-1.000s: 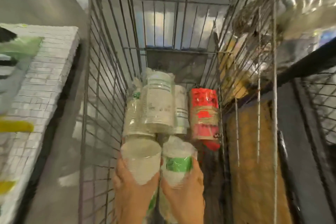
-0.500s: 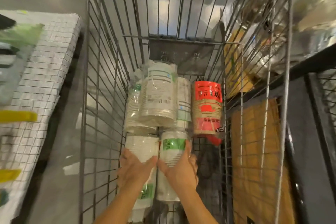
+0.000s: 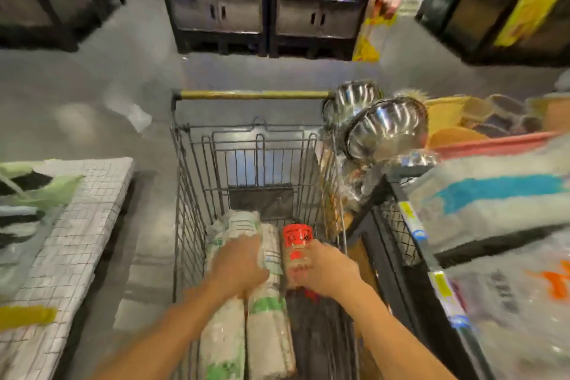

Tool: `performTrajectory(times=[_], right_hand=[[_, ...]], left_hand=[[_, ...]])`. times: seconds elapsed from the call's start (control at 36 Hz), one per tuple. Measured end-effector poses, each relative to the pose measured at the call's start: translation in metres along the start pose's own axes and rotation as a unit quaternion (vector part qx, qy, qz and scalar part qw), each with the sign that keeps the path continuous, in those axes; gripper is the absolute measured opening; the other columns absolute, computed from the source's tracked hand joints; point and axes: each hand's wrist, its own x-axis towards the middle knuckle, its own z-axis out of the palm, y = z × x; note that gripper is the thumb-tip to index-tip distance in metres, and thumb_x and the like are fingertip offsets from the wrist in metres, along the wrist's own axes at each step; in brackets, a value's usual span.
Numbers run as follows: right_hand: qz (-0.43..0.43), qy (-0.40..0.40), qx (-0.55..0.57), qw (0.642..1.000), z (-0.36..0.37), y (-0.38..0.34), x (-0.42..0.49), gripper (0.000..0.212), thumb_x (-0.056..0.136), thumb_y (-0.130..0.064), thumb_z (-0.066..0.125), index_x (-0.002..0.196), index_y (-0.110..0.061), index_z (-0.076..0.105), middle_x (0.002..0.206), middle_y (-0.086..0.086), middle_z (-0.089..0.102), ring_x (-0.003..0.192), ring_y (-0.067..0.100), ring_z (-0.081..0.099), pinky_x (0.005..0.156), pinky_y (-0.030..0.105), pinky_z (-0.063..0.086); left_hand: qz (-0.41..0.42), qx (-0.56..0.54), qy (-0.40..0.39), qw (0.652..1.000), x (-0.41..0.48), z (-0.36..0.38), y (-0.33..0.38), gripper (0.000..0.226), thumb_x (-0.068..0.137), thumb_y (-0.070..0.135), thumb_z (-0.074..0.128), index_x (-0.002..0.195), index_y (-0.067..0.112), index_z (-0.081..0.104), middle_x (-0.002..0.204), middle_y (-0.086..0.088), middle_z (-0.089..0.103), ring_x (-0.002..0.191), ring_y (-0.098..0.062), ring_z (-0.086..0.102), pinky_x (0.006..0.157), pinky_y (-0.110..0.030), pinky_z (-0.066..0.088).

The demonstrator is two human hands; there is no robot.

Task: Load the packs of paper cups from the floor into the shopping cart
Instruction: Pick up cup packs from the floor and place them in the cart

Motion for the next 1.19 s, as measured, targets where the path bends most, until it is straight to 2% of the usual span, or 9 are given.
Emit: performTrajectory(times=[0.11, 0.22, 0.42, 0.58, 0.81, 0.94, 1.06, 1.14, 1.19], right_hand=[[0.012, 0.089, -0.038, 0.995, -0.08, 0.008, -0.069, 0.067, 0.083, -0.065, 0.066, 0.132, -0.022, 0.049, 0.128, 0.004, 0.06, 0.121, 0.029, 0.059, 0.094, 0.046, 0.051], [0.068, 0.182, -0.028, 0.98, -0.131, 0.023, -0.149, 0.057, 0.09, -0.052, 0.065, 0.132, -0.017, 0.049, 0.125, 0.009, 0.06, 0.121, 0.032, 0.059, 0.094, 0.041, 0.051], [0.239, 0.305, 0.015, 0.922, -0.138, 0.054, -0.309, 0.06, 0.09, -0.055, 0.066, 0.14, -0.026, 0.052, 0.139, 0.002, 0.061, 0.128, 0.028, 0.058, 0.097, 0.038, 0.049], [0.389, 0.305, 0.051, 0.868, -0.087, 0.071, -0.445, 0.059, 0.091, -0.056, 0.063, 0.139, -0.025, 0.052, 0.138, 0.005, 0.059, 0.125, 0.029, 0.057, 0.094, 0.039, 0.049], [0.513, 0.33, 0.118, 0.784, 0.002, 0.039, -0.61, 0.055, 0.094, -0.049, 0.063, 0.144, -0.033, 0.048, 0.147, -0.007, 0.055, 0.133, 0.023, 0.054, 0.095, 0.033, 0.045], [0.591, 0.332, 0.154, 0.719, 0.086, 0.008, -0.706, 0.054, 0.095, -0.048, 0.062, 0.143, -0.026, 0.048, 0.14, 0.004, 0.057, 0.126, 0.029, 0.055, 0.087, 0.038, 0.044], [0.652, 0.342, 0.193, 0.648, 0.167, -0.028, -0.786, 0.046, 0.091, -0.053, 0.064, 0.123, -0.021, 0.054, 0.128, 0.008, 0.06, 0.115, 0.033, 0.06, 0.081, 0.04, 0.049], [0.69, 0.337, 0.21, 0.605, 0.231, -0.063, -0.845, 0.061, 0.091, -0.06, 0.063, 0.135, -0.019, 0.053, 0.131, 0.007, 0.061, 0.117, 0.033, 0.06, 0.089, 0.047, 0.055], [0.719, 0.334, 0.216, 0.569, 0.276, -0.089, -0.884, 0.06, 0.093, -0.057, 0.061, 0.14, -0.021, 0.05, 0.129, 0.005, 0.061, 0.116, 0.032, 0.061, 0.086, 0.046, 0.054]], left_hand=[[0.114, 0.119, 0.052, 0.985, -0.031, -0.064, 0.063, 0.07, 0.088, 0.049, 0.064, 0.148, 0.022, 0.04, 0.141, -0.007, 0.048, 0.13, -0.032, 0.049, 0.102, -0.046, 0.046], [0.228, 0.15, 0.083, 0.959, -0.069, -0.112, 0.119, 0.061, 0.091, 0.046, 0.062, 0.142, 0.019, 0.043, 0.134, -0.008, 0.05, 0.124, -0.032, 0.051, 0.1, -0.049, 0.047], [0.428, 0.199, 0.107, 0.875, -0.152, -0.121, 0.208, 0.066, 0.083, 0.051, 0.066, 0.141, 0.028, 0.047, 0.141, -0.004, 0.054, 0.131, -0.031, 0.052, 0.104, -0.044, 0.046], [0.556, 0.218, 0.047, 0.801, -0.244, -0.07, 0.259, 0.065, 0.085, 0.05, 0.067, 0.143, 0.028, 0.046, 0.143, -0.003, 0.052, 0.131, -0.027, 0.051, 0.107, -0.044, 0.044], [0.681, 0.242, -0.009, 0.691, -0.39, -0.002, 0.278, 0.06, 0.09, 0.048, 0.065, 0.143, 0.028, 0.047, 0.145, 0.0, 0.05, 0.13, -0.024, 0.05, 0.106, -0.04, 0.044], [0.756, 0.273, -0.045, 0.594, -0.496, 0.055, 0.274, 0.06, 0.091, 0.045, 0.064, 0.145, 0.027, 0.046, 0.15, 0.001, 0.049, 0.136, -0.024, 0.048, 0.108, -0.036, 0.043], [0.802, 0.309, -0.072, 0.506, -0.602, 0.115, 0.249, 0.062, 0.092, 0.046, 0.064, 0.147, 0.024, 0.044, 0.148, -0.002, 0.05, 0.133, -0.025, 0.05, 0.107, -0.035, 0.042], [0.835, 0.324, -0.101, 0.433, -0.682, 0.16, 0.217, 0.057, 0.087, 0.052, 0.065, 0.135, 0.023, 0.054, 0.133, -0.002, 0.058, 0.122, -0.026, 0.057, 0.1, -0.04, 0.047], [0.856, 0.33, -0.106, 0.384, -0.733, 0.195, 0.195, 0.062, 0.079, 0.06, 0.065, 0.129, 0.024, 0.058, 0.126, 0.001, 0.063, 0.115, -0.025, 0.061, 0.095, -0.042, 0.052]])
